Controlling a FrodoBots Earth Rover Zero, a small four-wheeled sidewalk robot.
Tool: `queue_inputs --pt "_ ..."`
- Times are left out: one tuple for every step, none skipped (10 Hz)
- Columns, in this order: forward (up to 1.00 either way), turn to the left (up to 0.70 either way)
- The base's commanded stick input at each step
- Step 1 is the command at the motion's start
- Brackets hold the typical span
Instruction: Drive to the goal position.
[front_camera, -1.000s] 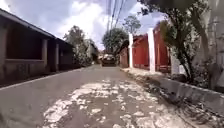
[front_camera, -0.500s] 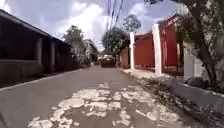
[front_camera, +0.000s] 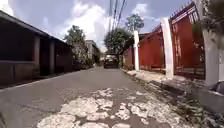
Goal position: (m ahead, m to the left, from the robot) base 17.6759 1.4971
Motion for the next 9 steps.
queue_inputs --pt "1.00 0.00" --pt "1.00 0.00" --pt "1.00 0.00" --pt "1.00 0.11" --pt "1.00 0.27" --pt "1.00 0.22" --pt "1.00 0.00" --pt "1.00 0.00" --pt "1.00 0.00"
